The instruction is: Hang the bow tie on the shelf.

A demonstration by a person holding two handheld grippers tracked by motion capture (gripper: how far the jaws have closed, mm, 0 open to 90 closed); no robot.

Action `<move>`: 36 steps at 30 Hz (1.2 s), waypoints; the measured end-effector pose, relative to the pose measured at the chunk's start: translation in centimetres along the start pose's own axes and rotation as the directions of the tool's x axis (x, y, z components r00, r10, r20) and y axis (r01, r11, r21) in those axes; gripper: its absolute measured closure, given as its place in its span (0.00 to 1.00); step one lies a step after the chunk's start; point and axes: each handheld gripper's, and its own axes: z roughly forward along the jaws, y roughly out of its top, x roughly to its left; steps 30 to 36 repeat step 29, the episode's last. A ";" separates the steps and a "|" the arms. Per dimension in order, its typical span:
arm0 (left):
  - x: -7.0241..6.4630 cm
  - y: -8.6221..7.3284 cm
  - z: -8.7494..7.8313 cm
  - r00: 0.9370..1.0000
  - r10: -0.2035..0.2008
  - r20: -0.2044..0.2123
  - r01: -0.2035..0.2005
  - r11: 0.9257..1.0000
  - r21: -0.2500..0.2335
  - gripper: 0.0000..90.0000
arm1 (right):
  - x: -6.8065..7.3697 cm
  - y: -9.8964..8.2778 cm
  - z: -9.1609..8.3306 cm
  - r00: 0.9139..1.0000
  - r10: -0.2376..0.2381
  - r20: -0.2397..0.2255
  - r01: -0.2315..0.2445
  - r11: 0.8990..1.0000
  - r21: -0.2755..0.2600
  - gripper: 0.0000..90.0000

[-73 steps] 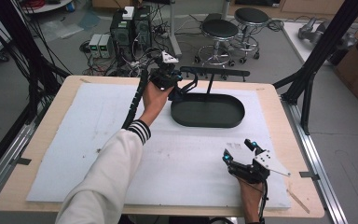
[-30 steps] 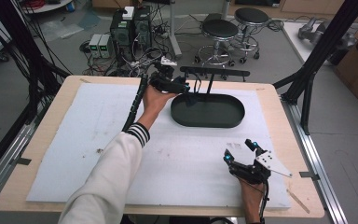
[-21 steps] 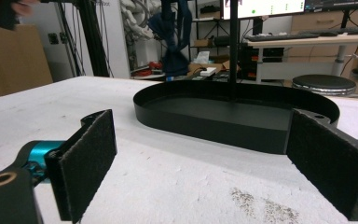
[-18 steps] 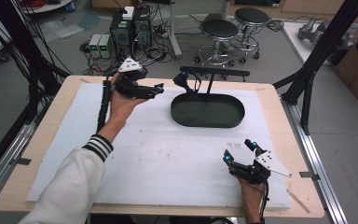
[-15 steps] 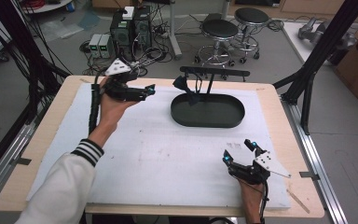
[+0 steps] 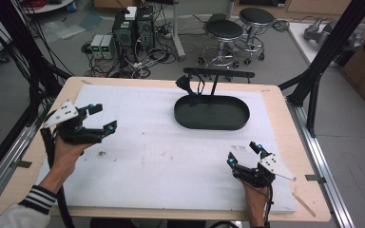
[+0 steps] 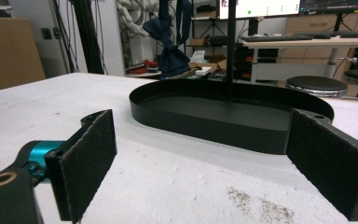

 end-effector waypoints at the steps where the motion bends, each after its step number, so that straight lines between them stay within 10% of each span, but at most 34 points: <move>1: 0.2 -0.7 -0.6 1.000 -0.008 0.000 0.008 1.000 -0.002 0.14 | 0.0 0.0 0.0 1.000 0.000 0.000 0.000 1.000 0.000 0.09; 13: 0.9 -7.8 -4.8 0.999 -0.050 -0.019 0.047 0.991 -0.124 0.13 | 0.2 0.0 0.0 1.000 -0.014 0.020 0.014 1.000 -0.004 0.09; 36: 0.2 -10.3 -4.0 0.998 -0.044 -0.051 0.037 0.991 -0.126 0.13 | 0.3 0.0 0.0 0.999 -0.025 0.021 0.025 1.000 0.001 0.09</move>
